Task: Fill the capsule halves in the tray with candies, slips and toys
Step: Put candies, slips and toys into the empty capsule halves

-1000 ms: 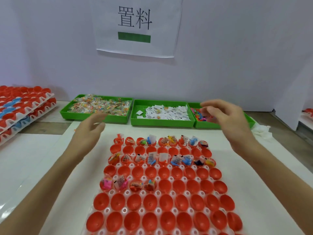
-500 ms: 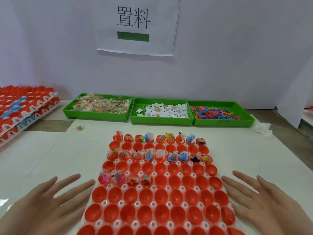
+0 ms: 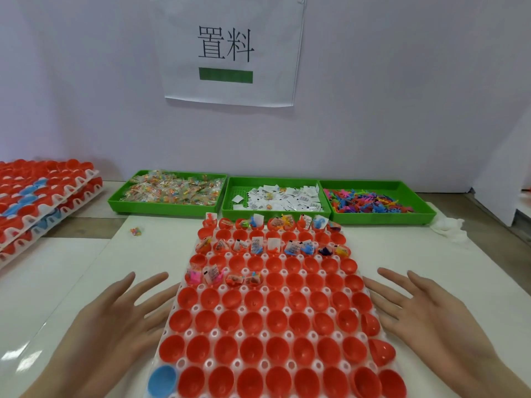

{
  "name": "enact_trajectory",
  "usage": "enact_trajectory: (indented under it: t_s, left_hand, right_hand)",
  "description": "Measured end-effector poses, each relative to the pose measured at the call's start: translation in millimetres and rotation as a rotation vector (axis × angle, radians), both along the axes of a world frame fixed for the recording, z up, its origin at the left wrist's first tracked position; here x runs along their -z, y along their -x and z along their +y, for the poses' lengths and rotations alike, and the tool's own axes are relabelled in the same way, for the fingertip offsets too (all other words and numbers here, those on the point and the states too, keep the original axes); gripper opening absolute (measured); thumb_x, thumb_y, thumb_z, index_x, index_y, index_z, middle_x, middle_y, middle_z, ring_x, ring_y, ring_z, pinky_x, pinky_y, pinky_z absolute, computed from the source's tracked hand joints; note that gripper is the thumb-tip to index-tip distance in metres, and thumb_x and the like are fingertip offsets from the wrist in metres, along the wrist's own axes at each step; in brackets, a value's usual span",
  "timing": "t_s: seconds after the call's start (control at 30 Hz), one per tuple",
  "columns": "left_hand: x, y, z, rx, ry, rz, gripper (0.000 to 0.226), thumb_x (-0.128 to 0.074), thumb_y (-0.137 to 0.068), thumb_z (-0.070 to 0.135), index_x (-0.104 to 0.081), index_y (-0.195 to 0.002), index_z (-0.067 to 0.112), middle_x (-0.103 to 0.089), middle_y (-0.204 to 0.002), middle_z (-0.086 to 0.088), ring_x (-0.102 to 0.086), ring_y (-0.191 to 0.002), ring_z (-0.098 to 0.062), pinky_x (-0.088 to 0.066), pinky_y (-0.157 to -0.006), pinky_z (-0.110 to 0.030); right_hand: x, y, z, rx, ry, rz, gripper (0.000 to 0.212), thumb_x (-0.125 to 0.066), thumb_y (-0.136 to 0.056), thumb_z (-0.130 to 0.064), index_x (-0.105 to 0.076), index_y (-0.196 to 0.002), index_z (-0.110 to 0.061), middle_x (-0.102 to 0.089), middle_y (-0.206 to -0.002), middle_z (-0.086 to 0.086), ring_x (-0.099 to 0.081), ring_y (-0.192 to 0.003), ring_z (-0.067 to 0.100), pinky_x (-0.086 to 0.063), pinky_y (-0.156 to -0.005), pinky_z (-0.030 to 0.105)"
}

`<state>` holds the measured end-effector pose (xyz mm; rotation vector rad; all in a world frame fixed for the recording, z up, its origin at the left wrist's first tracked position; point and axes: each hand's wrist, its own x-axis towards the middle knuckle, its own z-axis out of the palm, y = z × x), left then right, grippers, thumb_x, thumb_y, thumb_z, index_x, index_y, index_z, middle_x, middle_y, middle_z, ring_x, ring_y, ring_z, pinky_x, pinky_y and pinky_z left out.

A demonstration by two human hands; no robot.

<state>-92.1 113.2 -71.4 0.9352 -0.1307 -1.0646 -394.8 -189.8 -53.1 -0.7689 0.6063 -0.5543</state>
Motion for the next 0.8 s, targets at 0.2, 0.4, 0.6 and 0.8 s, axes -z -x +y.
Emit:
enact_trajectory:
  t_s: [0.2, 0.4, 0.6, 0.8]
  left_hand:
    - [-11, -8, -24, -0.028, -0.096, -0.021, 0.056, -0.053, -0.089, 0.047, -0.057, -0.135, 0.015, -0.066, -0.131, -0.018, -0.066, -0.116, -0.040, -0.046, -0.095, -0.059]
    - [-6, -29, -46, -0.189, -0.482, -0.524, 0.031, -0.047, -0.104, 0.031, -0.068, -0.110, 0.009, -0.077, -0.093, -0.017, -0.076, -0.076, -0.034, -0.062, -0.055, -0.036]
    - [1, -62, -90, -0.443, -0.389, -0.898, 0.019, -0.054, -0.102, 0.014, -0.068, -0.091, 0.008, -0.069, -0.080, -0.022, -0.067, -0.056, -0.023, -0.058, -0.051, -0.034]
    - [10, -85, -122, -0.588, -0.332, -1.077, 0.021, -0.059, -0.100, 0.015, -0.067, -0.083, 0.023, -0.068, -0.073, -0.003, -0.061, -0.053, -0.015, -0.055, -0.048, -0.033]
  right_hand:
    - [-16, -24, -11, 0.060, 0.008, 0.125, 0.037, -0.047, -0.098, -0.028, -0.057, -0.131, -0.013, -0.070, -0.118, 0.025, -0.072, -0.104, 0.035, -0.049, -0.090, 0.050]
    - [-10, -41, -35, 0.101, 0.321, 0.418, 0.022, -0.053, -0.099, -0.019, -0.066, -0.115, -0.009, -0.075, -0.109, 0.016, -0.072, -0.102, 0.031, -0.056, -0.079, 0.045]
    - [-16, -98, -76, 0.312, 0.760, 0.449, 0.021, -0.053, -0.098, -0.006, -0.069, -0.089, -0.015, -0.072, -0.086, 0.010, -0.064, -0.069, 0.014, -0.048, -0.061, 0.029]
    - [11, -132, -109, 0.524, 1.115, 0.410, 0.019, -0.060, -0.095, -0.004, -0.071, -0.090, -0.019, -0.069, -0.083, -0.003, -0.060, -0.073, 0.005, -0.047, -0.067, 0.020]
